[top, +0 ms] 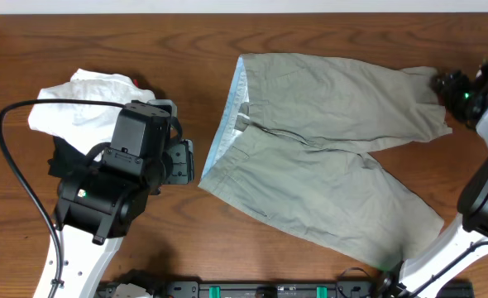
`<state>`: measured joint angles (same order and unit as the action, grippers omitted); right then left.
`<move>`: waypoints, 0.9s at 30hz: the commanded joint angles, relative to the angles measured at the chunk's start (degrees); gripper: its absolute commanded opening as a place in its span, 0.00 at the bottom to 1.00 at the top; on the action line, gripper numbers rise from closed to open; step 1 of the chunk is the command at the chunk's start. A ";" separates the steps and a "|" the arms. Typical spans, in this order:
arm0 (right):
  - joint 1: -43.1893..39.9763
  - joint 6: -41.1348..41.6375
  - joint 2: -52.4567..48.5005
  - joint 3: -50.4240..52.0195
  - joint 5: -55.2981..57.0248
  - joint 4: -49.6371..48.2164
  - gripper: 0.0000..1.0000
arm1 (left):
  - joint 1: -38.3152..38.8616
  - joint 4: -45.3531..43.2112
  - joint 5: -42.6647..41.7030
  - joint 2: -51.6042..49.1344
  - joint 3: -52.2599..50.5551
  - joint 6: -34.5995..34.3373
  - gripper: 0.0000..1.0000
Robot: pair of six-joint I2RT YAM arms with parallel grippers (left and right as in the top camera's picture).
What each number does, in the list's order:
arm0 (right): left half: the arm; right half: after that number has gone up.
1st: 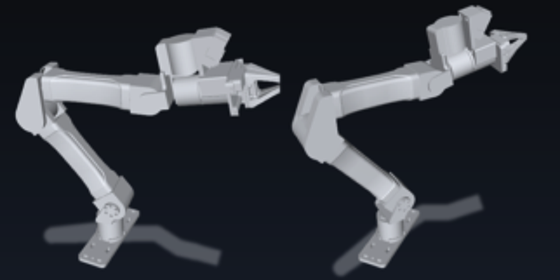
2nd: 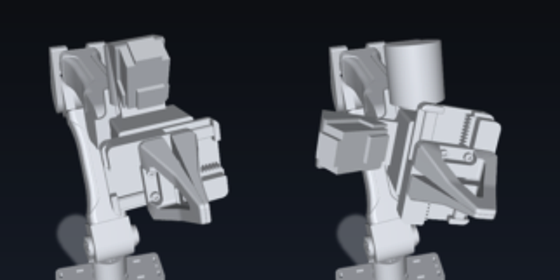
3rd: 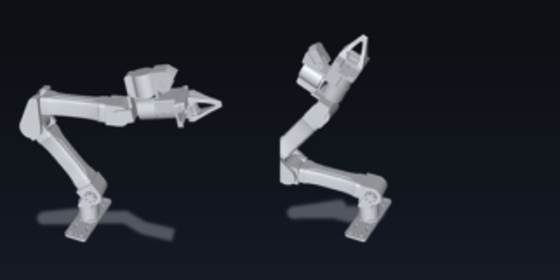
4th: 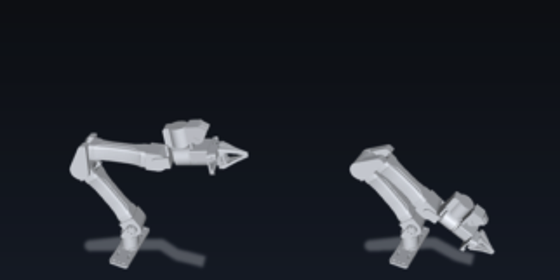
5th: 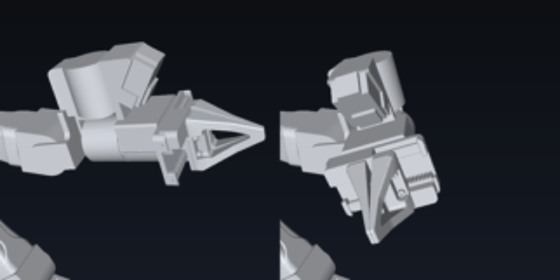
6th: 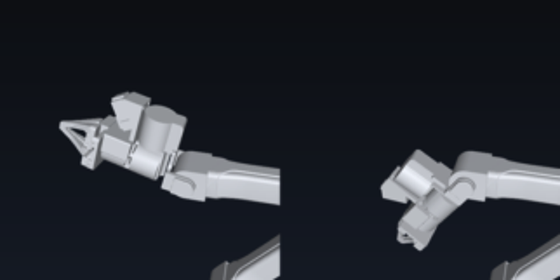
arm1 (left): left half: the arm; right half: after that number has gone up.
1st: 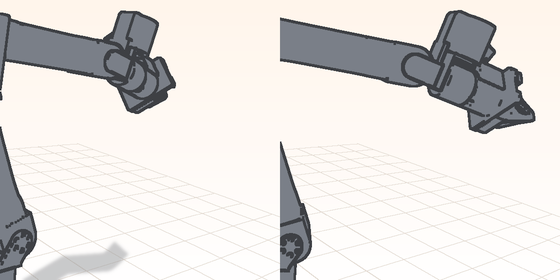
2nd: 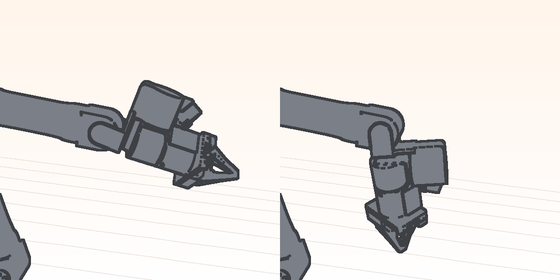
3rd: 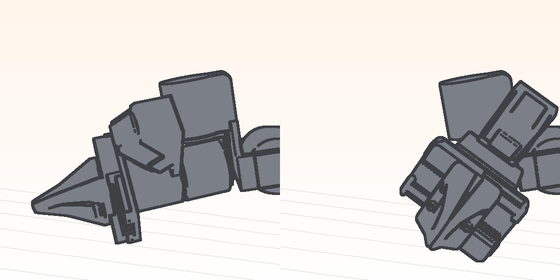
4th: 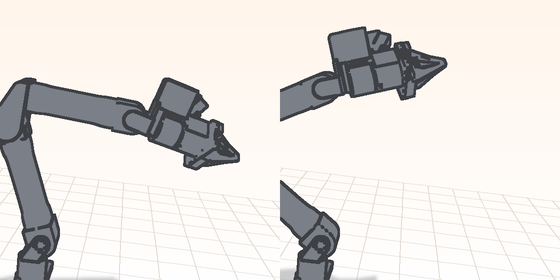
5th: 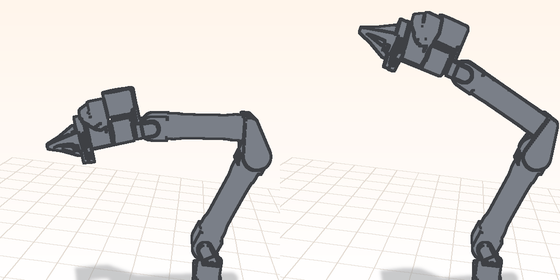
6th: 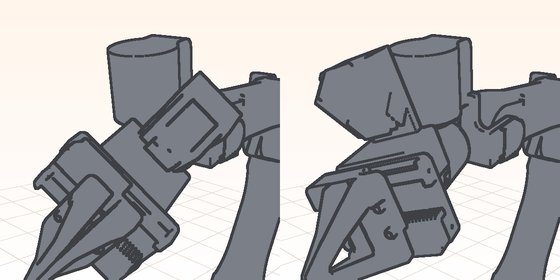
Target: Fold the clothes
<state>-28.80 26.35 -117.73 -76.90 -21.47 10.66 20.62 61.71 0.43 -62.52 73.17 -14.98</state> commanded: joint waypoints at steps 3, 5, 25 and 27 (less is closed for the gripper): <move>-1.27 -0.31 -0.63 -0.57 -4.94 2.23 0.68 | -0.35 0.15 0.46 0.02 0.83 -0.31 0.64; -1.05 -0.28 -1.33 -0.57 -7.23 1.68 0.70 | -0.35 0.13 0.46 0.02 0.83 -0.31 0.64; -3.13 15.85 -10.40 -0.63 -28.44 -28.39 0.01 | -0.35 0.31 0.04 0.02 0.83 -0.33 0.64; -3.89 20.09 -10.40 -0.63 -29.11 -34.82 0.01 | -0.35 0.31 0.04 0.02 0.83 -0.33 0.63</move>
<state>-31.03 38.28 -128.16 -77.17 -45.43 -20.49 20.62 61.89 0.40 -62.52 73.17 -15.00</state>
